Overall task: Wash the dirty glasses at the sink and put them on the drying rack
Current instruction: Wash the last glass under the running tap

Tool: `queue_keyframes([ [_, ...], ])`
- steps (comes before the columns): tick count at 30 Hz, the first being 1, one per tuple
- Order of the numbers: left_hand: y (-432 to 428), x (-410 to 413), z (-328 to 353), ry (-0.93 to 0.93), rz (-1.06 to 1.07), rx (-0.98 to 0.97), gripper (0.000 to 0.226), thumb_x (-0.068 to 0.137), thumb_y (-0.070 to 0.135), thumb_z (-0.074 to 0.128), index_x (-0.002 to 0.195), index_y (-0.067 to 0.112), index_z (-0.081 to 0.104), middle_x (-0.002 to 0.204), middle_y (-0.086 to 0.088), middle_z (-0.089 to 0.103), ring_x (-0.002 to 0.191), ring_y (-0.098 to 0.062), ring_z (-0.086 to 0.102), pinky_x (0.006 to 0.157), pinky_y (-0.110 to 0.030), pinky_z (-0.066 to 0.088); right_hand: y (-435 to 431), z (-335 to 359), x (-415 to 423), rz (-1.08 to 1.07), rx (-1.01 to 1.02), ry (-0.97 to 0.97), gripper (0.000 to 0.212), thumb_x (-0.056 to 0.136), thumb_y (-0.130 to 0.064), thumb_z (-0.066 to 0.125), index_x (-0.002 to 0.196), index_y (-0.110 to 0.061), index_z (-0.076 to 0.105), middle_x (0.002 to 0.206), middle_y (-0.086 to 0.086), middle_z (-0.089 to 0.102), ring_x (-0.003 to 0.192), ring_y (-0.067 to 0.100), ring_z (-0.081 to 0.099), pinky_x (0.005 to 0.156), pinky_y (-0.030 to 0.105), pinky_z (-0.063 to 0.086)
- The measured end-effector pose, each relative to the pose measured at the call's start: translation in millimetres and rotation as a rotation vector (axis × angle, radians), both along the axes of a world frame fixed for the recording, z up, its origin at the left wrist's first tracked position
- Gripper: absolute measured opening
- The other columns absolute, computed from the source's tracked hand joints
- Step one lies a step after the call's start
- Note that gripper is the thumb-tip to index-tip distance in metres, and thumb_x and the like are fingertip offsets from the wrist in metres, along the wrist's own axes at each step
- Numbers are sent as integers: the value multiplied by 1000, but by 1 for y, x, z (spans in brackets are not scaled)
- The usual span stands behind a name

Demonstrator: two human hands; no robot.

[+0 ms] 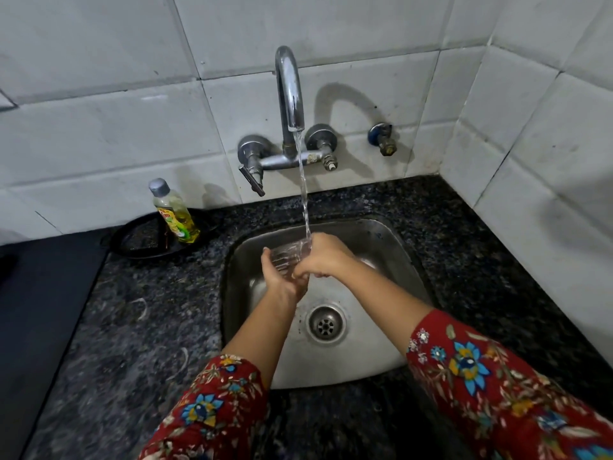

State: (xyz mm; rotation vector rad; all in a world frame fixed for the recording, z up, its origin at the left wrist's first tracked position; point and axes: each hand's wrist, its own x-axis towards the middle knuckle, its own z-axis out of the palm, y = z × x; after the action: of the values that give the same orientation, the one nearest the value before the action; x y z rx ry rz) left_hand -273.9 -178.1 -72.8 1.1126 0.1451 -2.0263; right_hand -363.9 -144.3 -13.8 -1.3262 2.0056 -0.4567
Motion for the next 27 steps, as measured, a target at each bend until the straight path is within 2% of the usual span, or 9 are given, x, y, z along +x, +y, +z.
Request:
queue_keyframes([
  [4,-5,2,3,-141,-209,-329,66,75,47,73,122,3,60,109,-18,68,98,-30,66,90,-40,53,26,-14,-11,0,-22,230,60,56,-36,83,105,-16,53,98,4,66,89,27,66,71,34,55],
  [8,13,-8,9,-556,-355,-620,34,72,18,81,101,3,70,86,-10,71,67,-15,67,61,-23,56,47,-44,-1,-70,-99,231,66,59,-31,81,112,-17,43,94,2,64,85,24,64,66,33,52],
  [9,14,-6,12,-560,-389,-649,32,72,14,80,100,4,70,88,-10,72,67,-14,68,62,-24,56,49,-47,0,-86,-108,93,62,59,-27,81,110,-17,46,91,0,65,81,21,64,66,33,53],
  [13,2,16,17,-285,-623,-652,38,70,20,76,106,10,67,98,-8,69,90,-22,65,93,-42,50,55,-46,-23,25,102,-903,43,68,-2,74,105,-15,58,88,4,68,75,16,68,63,31,57],
  [14,2,17,15,-298,-632,-709,35,71,19,74,104,10,68,98,-8,70,93,-22,64,94,-41,49,54,-49,-23,43,97,-929,43,68,-2,76,104,-17,59,89,4,68,78,17,68,64,31,58],
  [16,9,11,18,-472,-520,-840,26,76,6,74,101,6,70,90,-4,73,89,-18,67,89,-33,53,47,-53,-12,-50,-51,-723,48,64,-8,82,102,-25,57,92,2,69,86,19,68,76,38,58],
  [18,11,6,22,-533,-466,-868,39,73,1,75,111,-2,65,89,-7,73,88,-20,68,87,-34,54,41,-58,-5,-169,-134,-647,50,61,-10,82,102,-25,57,93,5,69,88,22,68,86,46,55],
  [22,-6,18,28,-338,-680,-906,57,64,18,78,117,3,64,112,-16,69,107,-31,64,95,-42,51,49,-38,-17,9,57,-1131,28,78,3,65,100,-13,60,86,8,68,73,22,69,70,35,57],
  [27,11,3,34,-592,-486,-931,31,73,2,78,100,10,67,95,-9,72,87,-19,69,76,-25,57,35,-46,-4,-211,-276,-748,55,71,6,73,117,-16,53,104,3,66,100,17,65,81,20,54],
])
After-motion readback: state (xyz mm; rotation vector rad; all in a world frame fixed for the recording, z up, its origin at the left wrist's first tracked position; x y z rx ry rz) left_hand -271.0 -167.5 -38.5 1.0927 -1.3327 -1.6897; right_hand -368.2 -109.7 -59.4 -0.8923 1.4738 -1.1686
